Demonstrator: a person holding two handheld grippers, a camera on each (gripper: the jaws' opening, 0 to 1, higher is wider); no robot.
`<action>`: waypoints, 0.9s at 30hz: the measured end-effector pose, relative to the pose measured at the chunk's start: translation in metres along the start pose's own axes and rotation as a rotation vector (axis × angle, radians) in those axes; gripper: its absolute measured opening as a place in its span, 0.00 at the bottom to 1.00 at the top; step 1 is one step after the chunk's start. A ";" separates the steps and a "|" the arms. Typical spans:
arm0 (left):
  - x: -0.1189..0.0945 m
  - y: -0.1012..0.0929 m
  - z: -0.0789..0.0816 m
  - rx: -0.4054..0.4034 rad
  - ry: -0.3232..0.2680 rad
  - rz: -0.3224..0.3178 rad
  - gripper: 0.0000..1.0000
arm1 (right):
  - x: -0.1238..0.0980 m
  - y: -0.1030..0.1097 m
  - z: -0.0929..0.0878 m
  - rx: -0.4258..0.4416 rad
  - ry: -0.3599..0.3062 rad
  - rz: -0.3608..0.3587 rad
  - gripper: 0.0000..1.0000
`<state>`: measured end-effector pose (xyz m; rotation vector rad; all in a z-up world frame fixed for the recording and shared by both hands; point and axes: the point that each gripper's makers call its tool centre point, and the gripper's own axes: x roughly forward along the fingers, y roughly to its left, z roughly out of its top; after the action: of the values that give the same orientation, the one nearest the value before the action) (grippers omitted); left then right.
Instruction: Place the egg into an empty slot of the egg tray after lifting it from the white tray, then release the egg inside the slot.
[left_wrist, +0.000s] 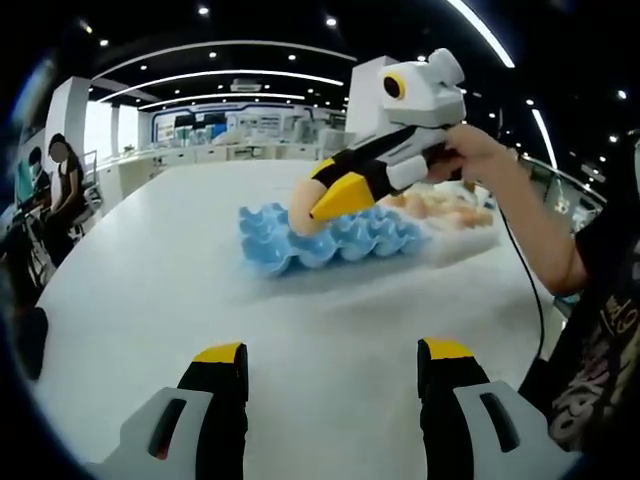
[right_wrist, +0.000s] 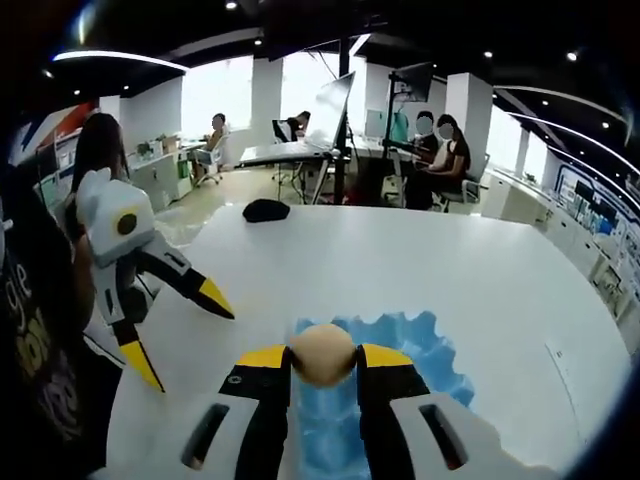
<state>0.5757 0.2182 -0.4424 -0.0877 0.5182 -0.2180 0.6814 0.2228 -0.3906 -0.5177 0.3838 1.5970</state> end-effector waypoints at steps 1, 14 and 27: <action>-0.001 0.001 -0.001 -0.002 0.002 0.003 0.70 | 0.002 0.000 0.001 -0.001 -0.001 0.002 0.27; -0.001 0.004 -0.005 -0.005 0.016 0.006 0.70 | 0.022 0.001 0.002 0.003 -0.006 0.009 0.27; -0.001 0.006 -0.007 -0.004 0.025 0.006 0.70 | 0.032 0.003 0.006 0.006 -0.012 0.024 0.27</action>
<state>0.5721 0.2246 -0.4485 -0.0880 0.5436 -0.2125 0.6763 0.2532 -0.4029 -0.5006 0.3863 1.6207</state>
